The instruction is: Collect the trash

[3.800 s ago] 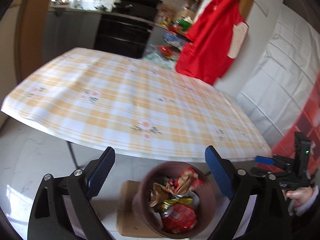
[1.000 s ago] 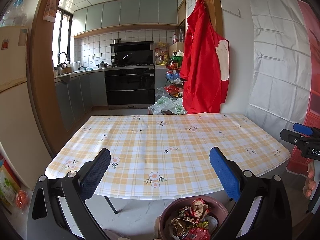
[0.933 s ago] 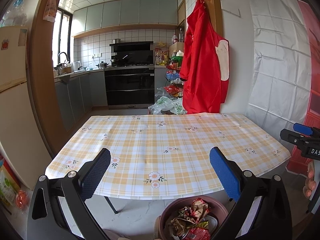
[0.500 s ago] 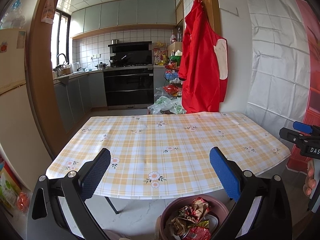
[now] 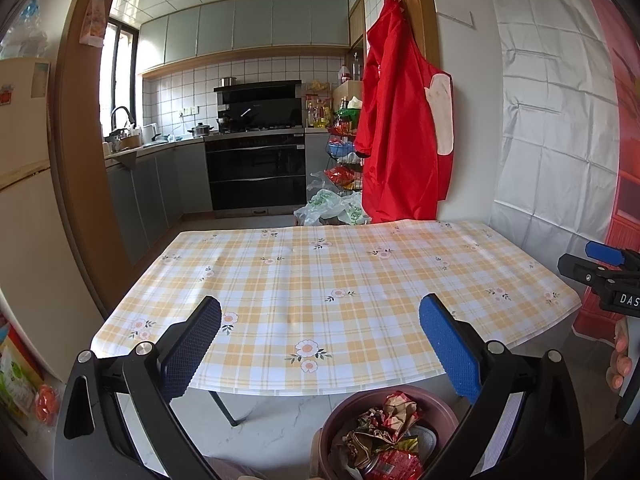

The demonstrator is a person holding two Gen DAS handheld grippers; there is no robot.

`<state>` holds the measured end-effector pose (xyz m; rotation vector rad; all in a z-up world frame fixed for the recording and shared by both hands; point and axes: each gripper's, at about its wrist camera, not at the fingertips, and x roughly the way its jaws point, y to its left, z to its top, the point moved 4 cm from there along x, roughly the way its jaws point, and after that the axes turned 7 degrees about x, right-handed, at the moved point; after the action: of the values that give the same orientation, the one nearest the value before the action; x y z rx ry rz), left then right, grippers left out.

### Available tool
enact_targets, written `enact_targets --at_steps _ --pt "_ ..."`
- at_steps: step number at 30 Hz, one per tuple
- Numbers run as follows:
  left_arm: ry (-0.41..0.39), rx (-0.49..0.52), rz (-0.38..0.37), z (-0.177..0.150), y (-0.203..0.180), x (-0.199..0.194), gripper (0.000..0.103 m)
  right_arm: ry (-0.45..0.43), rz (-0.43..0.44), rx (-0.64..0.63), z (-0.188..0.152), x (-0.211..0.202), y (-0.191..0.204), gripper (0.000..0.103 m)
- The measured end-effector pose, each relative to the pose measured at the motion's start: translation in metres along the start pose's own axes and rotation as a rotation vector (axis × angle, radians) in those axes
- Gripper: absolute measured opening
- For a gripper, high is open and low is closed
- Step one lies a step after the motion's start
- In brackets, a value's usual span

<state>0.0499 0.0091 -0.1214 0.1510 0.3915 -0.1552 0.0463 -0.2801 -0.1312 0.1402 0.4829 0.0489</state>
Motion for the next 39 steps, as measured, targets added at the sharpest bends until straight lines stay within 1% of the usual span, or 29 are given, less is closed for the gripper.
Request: enact_targets --at_steps 22,39 --pt "0.023 0.002 0.030 -0.0014 0.0021 0.0024 0.097 0.007 -0.003 0.000 -0.0050 0.0004 0.0028 0.097" --pt "0.025 0.003 0.030 -0.0023 0.0020 0.0016 0.097 0.010 -0.004 0.002 -0.0058 0.0009 0.0028 0.097"
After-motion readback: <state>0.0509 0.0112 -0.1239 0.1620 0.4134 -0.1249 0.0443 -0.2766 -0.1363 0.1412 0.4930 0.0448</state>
